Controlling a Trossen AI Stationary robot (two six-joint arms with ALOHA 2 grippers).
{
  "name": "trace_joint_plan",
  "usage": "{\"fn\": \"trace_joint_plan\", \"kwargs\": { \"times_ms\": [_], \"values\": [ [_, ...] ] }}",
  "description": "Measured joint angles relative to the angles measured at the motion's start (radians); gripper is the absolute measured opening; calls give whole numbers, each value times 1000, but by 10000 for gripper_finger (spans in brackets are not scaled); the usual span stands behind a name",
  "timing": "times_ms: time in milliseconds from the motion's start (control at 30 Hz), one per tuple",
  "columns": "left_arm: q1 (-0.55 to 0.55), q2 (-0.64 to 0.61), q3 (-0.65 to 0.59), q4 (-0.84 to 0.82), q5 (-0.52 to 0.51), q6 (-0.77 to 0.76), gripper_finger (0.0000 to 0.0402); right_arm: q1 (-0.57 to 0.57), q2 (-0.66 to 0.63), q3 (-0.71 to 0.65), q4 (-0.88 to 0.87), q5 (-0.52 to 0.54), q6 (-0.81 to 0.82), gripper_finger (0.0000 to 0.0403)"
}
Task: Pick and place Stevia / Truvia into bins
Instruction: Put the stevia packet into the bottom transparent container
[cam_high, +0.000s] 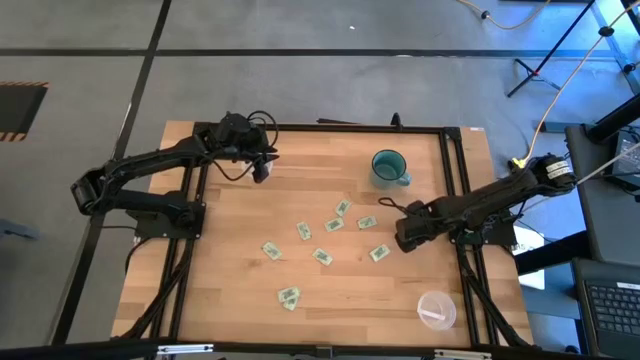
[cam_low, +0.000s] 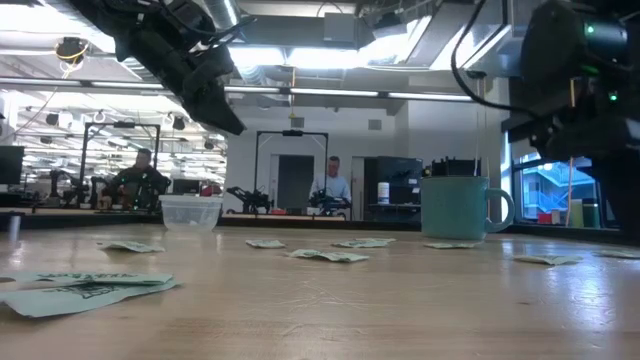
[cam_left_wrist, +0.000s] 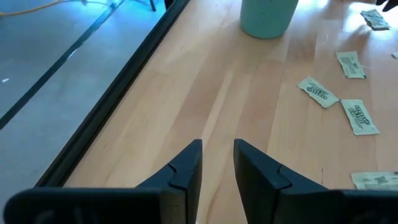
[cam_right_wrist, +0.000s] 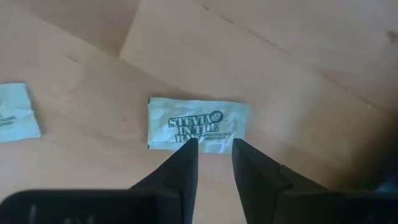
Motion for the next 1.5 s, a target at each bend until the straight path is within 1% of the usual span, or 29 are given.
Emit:
{"fn": "trace_joint_plan", "kwargs": {
  "times_ms": [133, 267, 400, 633, 767, 833, 900, 1000, 1067, 1133, 1200, 1333, 1433, 1500],
  "values": [
    [0, 0, 0, -2, 0, 0, 87, 0, 0, -52, 57, 1, 25, 95],
    [0, 0, 0, -2, 1, 0, 86, 0, -4, -94, 108, 7, 49, 78],
    [0, 0, 0, -2, 1, 0, 88, 0, -5, -109, 124, 8, 49, 52],
    [0, 0, 0, -2, 0, 0, 85, 0, -2, -97, 115, 7, 36, 5],
    [0, 0, 0, -2, -1, 0, 84, 0, 3, -31, 53, 14, -36, 4],
    [0, 0, 0, -2, -1, 0, 84, 0, 1, 35, 37, 15, -67, 3],
    [0, 0, 0, -2, -1, 0, 83, 10, 1, 97, -36, 15, -82, 2],
    [0, 0, 0, -2, -1, 0, 82, 48, 1, 214, -101, 2, -79, 2],
    [0, 0, 0, -2, -1, 0, 82, 101, 0, 287, -138, -30, -50, 2],
    [0, 0, 0, -2, -1, 0, 83, 172, 1, 351, -140, -40, 8, 2],
    [0, 0, 0, -2, -1, 0, 83, 249, -1, 405, -142, -39, 99, 1],
    [0, 0, 0, 0, -1, 0, 82, 412, 0, 431, -202, -65, 408, 1],
    [0, 0, 0, 5, -1, 0, 83, 533, 7, 431, -184, -96, 665, 1],
    [0, 0, 0, 5, -1, 6, 83, 604, 22, 426, -138, -96, 813, 1]
  ]
}}
